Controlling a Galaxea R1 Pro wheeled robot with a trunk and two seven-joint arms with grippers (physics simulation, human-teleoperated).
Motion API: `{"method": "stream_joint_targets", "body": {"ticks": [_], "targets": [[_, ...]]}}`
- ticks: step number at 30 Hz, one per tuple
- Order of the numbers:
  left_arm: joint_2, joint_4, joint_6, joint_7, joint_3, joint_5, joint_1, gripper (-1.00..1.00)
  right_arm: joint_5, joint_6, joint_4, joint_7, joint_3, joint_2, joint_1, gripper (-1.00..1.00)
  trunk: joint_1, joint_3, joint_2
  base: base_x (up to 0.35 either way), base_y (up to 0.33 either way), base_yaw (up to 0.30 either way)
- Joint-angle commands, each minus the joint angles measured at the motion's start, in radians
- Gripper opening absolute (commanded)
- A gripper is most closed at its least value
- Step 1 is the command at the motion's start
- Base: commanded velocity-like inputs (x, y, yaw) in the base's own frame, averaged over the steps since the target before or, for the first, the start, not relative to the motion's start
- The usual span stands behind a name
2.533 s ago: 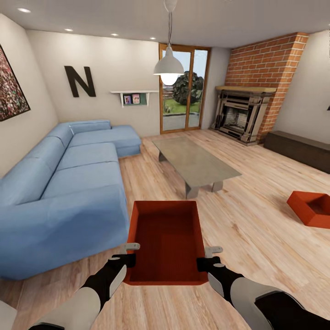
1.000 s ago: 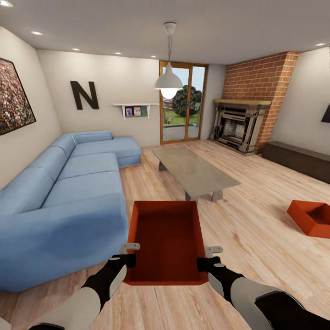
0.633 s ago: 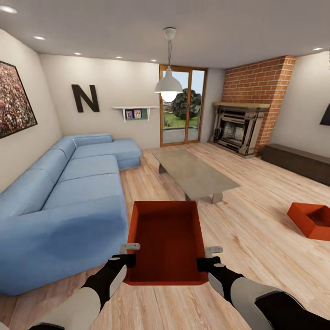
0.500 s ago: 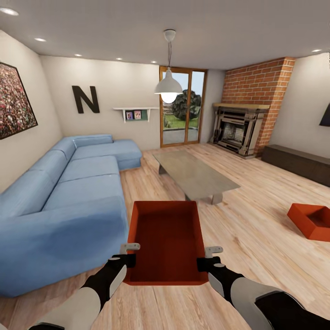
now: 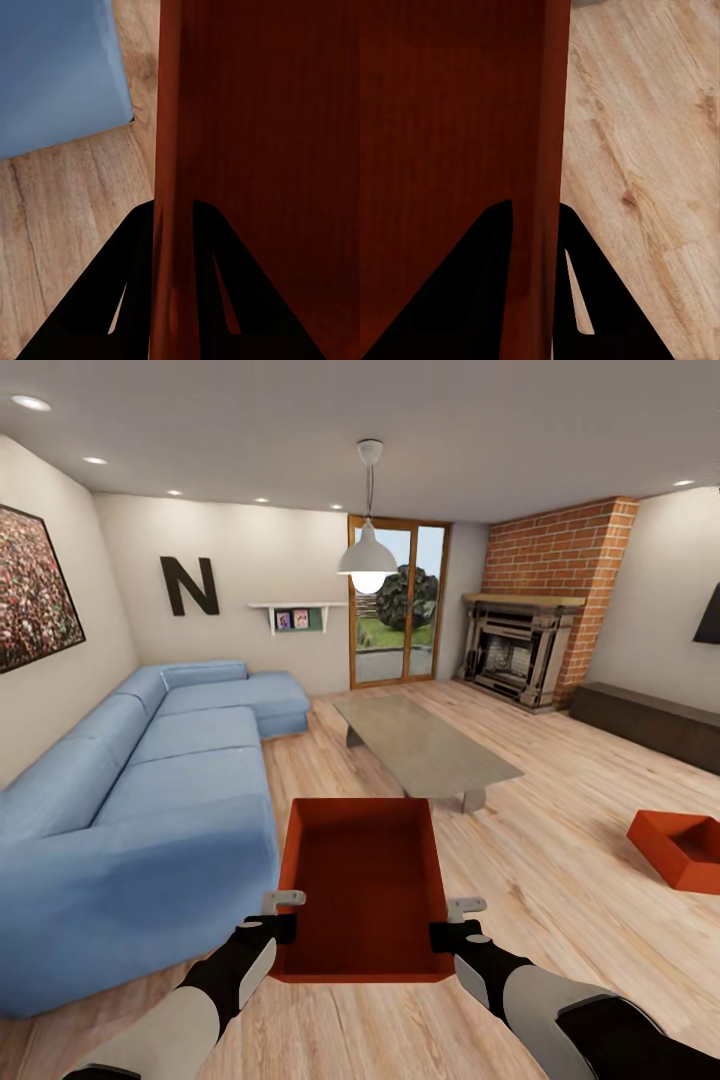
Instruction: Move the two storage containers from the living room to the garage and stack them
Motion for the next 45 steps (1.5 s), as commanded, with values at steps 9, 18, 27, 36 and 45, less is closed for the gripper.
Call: {"method": "stream_joint_targets", "body": {"ticks": [9, 18, 27, 36, 45], "targets": [[0.002, -0.016, 0.007, 0.014, 0.013, 0.006, -0.001, -1.00, -0.012, -0.004, 0.003, -0.002, -0.014, 0.000, 0.000, -1.00, 0.000, 0.013, -0.001, 0.000, 0.000, 0.000], [0.002, -0.016, 0.007, 0.014, 0.013, 0.006, -0.001, -1.00, -0.012, -0.004, 0.003, -0.002, -0.014, 0.000, 0.000, -1.00, 0.000, 0.027, -0.001, 0.000, 0.000, 0.000], [0.002, -0.016, 0.007, 0.014, 0.013, 0.006, -0.001, -1.00, -0.012, -0.004, 0.003, -0.002, -0.014, 0.001, 0.000, -1.00, 0.000, 0.041, -0.001, 0.000, 0.000, 0.000], [0.002, -0.016, 0.005, 0.014, 0.013, 0.006, -0.001, -1.00, -0.012, -0.004, 0.003, -0.002, -0.014, 0.001, 0.000, -1.00, 0.000, 0.055, -0.001, 0.000, 0.000, 0.000], [0.002, -0.016, 0.003, 0.014, 0.013, 0.007, -0.001, -1.00, -0.012, -0.004, 0.003, -0.002, -0.014, 0.000, 0.000, -1.00, 0.000, 0.069, -0.001, 0.000, 0.000, 0.000]]}}
